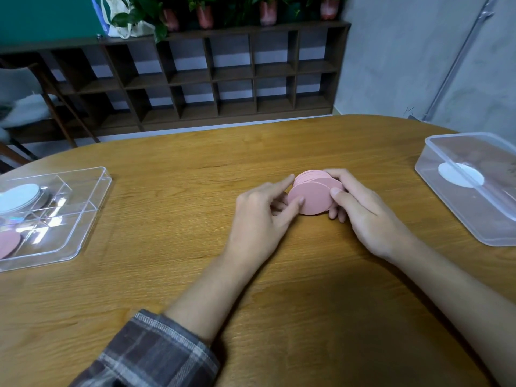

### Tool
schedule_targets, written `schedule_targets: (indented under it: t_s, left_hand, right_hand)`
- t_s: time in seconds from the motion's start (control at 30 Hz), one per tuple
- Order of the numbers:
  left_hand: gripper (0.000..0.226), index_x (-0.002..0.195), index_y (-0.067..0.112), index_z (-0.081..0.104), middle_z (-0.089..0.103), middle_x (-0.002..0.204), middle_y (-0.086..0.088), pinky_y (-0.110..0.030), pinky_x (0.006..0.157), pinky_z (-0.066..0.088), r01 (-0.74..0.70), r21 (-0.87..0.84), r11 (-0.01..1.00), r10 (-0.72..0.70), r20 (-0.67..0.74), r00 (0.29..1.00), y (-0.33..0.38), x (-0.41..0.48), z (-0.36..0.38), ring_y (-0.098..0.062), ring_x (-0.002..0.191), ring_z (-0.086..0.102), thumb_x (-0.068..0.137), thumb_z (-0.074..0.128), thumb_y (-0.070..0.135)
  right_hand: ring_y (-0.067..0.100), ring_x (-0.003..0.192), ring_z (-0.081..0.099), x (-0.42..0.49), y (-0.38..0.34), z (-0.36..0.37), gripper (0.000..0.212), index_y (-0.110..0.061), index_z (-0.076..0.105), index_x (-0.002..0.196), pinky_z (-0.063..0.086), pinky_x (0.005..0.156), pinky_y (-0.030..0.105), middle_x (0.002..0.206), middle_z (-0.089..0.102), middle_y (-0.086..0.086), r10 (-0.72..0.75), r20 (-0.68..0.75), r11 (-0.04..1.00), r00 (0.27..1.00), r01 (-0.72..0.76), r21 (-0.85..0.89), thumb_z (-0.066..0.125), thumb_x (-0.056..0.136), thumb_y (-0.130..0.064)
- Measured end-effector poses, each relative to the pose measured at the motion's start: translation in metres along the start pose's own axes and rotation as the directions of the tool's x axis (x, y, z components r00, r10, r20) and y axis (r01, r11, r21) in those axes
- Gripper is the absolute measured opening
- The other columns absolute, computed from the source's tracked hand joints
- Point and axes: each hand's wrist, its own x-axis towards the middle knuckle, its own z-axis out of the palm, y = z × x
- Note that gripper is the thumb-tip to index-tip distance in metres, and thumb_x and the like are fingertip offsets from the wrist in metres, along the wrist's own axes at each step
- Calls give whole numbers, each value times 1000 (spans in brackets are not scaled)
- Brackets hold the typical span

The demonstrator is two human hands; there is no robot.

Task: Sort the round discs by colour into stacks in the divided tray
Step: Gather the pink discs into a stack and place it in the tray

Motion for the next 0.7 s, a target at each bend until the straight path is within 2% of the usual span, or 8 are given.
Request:
schedule_targets:
  t_s: [0.17, 0.3, 0.37, 0.43, 0.47, 0.53, 0.6, 0.7]
  left_hand:
    - [50, 137, 16, 67, 70, 114, 7, -4, 74, 46, 119, -75, 990, -116, 47, 992, 2, 1, -1, -5, 76, 69, 90, 81, 26]
    - [53, 146, 18, 60, 76, 104, 8, -10, 81, 48, 123, 8, 992, -124, 105, 987, 3, 1, -1, -6, 85, 69, 96, 73, 31]
    - [52, 146, 14, 59, 76, 109, 1, -19, 90, 50, 85, 47, 995, -88, 80, 993, 1, 1, -1, -11, 91, 69, 98, 71, 28]
    - [50, 146, 8, 57, 75, 113, -4, -17, 94, 46, 41, 98, 994, -48, 68, 997, 2, 0, 1, -14, 99, 68, 100, 68, 25]
    - [50, 146, 6, 57, 74, 114, -5, -13, 94, 42, 27, 117, 993, -34, 66, 997, 2, 0, 3, -16, 102, 67, 101, 67, 23]
    - [50, 149, 5, 53, 72, 114, -6, -11, 93, 37, 17, 142, 990, -27, 69, 997, 4, -1, 7, -18, 105, 66, 102, 64, 22]
    - [52, 152, 6, 49, 70, 116, -7, -20, 95, 41, 29, 152, 988, -41, 75, 996, 5, -1, 11, -23, 108, 64, 104, 60, 23]
    - [54, 156, 5, 42, 67, 121, -10, -34, 99, 47, 35, 176, 984, -52, 91, 995, 6, -2, 16, -28, 112, 63, 107, 55, 24]
  right_hand:
    - [10, 79, 58, 0, -1, 3, 34, -48, 54, 133, 47, 90, 48, 81, 64, 0, 4, -6, 1000, 1000, -4, -17, 34, 110, -33]
    - [0, 89, 57, -2, -4, 4, 46, -51, 42, 149, 43, 99, 35, 89, 66, -11, 42, 22, 999, 999, -42, -29, 34, 105, -41]
    - [-11, 115, 51, -4, -6, 5, 48, -50, 30, 156, 32, 111, 29, 122, 62, -26, 68, 58, 997, 996, -65, -48, 34, 110, -39]
    - [-12, 144, 19, -6, -9, 5, 53, -49, 16, 159, 12, 119, 24, 161, 28, -25, 93, 99, 991, 991, -83, -101, 32, 110, -39]
    - [-14, 144, 7, -7, -9, 4, 55, -49, 9, 160, 5, 117, 20, 164, 16, -25, 106, 117, 987, 987, -90, -130, 31, 110, -40]
    - [-18, 139, 1, -7, -11, 4, 61, -43, -2, 162, 2, 112, 13, 158, 11, -30, 103, 147, 985, 984, -80, -156, 30, 110, -37]
    - [-19, 134, 1, -6, -14, 4, 67, -38, -11, 161, 3, 110, 14, 151, 12, -30, 110, 174, 979, 979, -77, -189, 31, 110, -33]
    - [-16, 133, 2, -5, -15, 6, 71, -34, -18, 159, 4, 112, 17, 163, 10, -19, 107, 179, 969, 978, -62, -238, 33, 109, -32]
